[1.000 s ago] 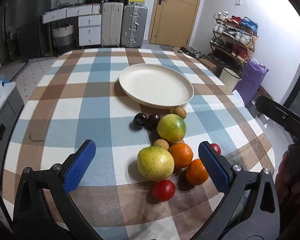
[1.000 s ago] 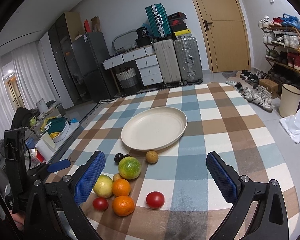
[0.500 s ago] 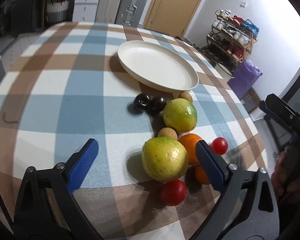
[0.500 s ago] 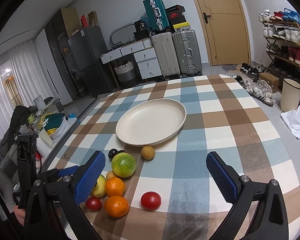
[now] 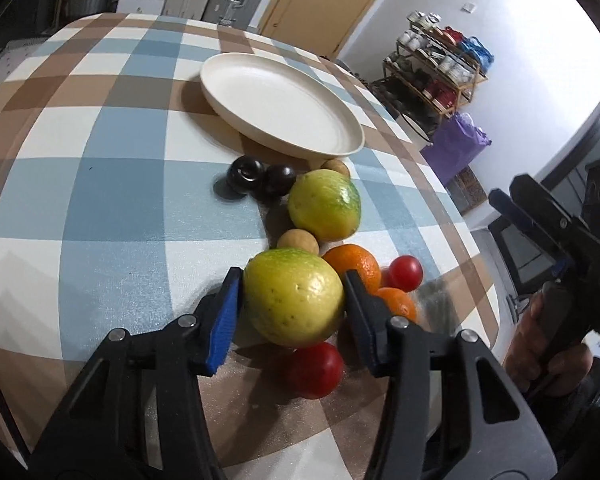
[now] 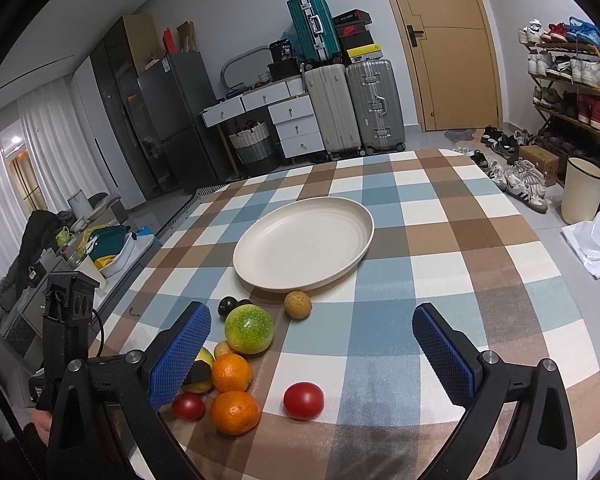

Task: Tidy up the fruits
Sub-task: 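Lower the left tool and close it on the large yellow citrus, then close the right tool on the green lime while the left tool holds the yellow citrus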

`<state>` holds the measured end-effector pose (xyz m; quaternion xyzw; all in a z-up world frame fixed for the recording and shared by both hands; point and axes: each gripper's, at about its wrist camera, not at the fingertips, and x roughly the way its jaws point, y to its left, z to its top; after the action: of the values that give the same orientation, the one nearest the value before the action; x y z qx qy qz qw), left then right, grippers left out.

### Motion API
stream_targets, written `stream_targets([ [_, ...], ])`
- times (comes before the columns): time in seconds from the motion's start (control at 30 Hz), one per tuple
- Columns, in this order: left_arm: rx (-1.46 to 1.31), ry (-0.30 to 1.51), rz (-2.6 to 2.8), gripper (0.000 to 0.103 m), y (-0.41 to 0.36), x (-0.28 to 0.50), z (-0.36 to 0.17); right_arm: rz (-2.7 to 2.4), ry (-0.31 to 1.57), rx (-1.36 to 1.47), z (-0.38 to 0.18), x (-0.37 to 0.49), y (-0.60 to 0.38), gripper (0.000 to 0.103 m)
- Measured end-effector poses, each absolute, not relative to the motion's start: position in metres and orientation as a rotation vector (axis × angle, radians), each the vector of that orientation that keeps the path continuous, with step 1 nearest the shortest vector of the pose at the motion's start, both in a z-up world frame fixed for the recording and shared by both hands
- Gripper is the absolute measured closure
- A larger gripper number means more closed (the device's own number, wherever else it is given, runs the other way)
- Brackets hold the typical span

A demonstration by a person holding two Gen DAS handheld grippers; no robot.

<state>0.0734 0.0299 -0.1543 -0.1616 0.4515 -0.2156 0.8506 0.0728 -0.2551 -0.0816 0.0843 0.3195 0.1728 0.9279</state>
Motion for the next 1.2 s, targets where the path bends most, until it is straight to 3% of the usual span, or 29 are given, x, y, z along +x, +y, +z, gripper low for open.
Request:
stream_targets([
  [1.2, -0.358, 0.858, -0.407, 0.056, 0.081, 0.066, -0.124, 0.503, 0.871, 0.266, -0.121, 0.119, -0.22, 0.0],
])
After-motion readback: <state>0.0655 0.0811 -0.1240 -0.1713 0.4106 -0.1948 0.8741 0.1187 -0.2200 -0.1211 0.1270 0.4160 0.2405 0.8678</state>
